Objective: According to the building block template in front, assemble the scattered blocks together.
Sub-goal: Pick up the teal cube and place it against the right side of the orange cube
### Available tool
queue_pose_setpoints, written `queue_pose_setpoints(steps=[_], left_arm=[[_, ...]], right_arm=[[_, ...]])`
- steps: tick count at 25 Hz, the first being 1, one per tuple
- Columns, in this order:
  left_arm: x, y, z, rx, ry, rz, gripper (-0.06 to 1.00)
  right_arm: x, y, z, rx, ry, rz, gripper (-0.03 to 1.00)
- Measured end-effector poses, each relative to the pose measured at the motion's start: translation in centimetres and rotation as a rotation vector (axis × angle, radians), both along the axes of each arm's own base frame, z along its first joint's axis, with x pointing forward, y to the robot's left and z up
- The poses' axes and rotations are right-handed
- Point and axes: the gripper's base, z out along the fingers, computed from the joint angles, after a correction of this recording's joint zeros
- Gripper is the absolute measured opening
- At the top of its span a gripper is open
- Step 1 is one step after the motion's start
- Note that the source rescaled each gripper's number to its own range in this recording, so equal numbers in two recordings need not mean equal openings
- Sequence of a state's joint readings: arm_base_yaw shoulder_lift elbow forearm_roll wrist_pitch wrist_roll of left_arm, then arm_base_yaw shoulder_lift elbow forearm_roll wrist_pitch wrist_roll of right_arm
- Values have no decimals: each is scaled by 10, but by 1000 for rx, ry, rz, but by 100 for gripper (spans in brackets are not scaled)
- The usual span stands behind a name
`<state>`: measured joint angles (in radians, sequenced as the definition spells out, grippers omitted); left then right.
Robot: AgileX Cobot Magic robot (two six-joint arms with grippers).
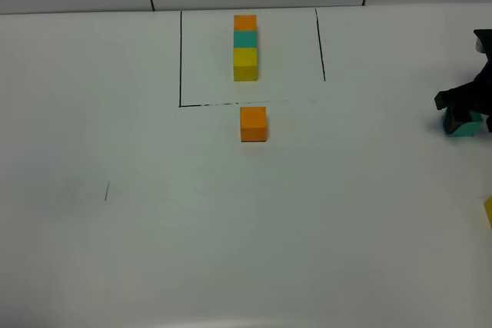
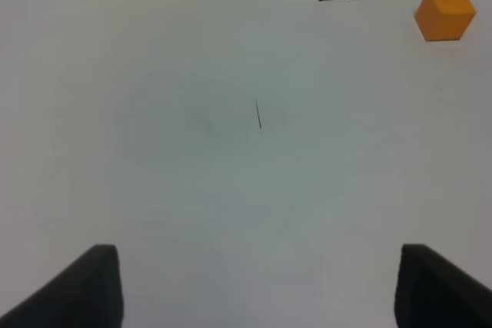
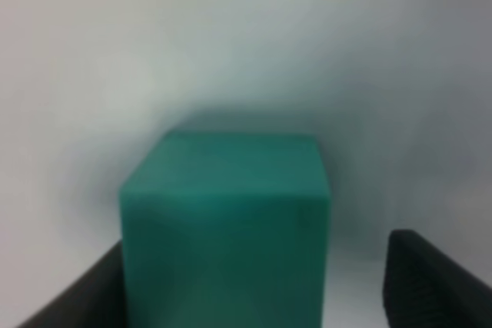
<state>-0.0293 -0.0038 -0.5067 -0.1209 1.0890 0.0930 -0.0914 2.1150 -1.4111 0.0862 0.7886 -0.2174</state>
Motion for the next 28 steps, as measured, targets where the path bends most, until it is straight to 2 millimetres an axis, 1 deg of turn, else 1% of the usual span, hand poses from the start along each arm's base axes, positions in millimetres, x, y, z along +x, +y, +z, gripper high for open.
queue_pose_setpoints(steps=[1,4,7,10,13,15,20,23,28], left_arm=[[0,0,0,0,0,0,61],[0,0,0,0,0,0,61],[0,0,0,0,0,0,61],[0,0,0,0,0,0,61],[0,0,0,0,0,0,61],[0,0,0,0,0,0,61],[0,0,0,0,0,0,61],[0,0,0,0,0,0,61],[0,0,0,0,0,0,61]], right_arm=[[0,0,0,1,0,1,27],[1,1,2,5,3,0,0],[3,1,9,-11,22,39,1],[1,8,24,-68,22,114,1],[-3,24,46,-143,9,243,1],[-6,43,54,-176,14,382,1],[-16,110,54,-219,23,785,1],[-21,130,55,-278,25,980,1],[-29,154,55,-325,38,1324,1]])
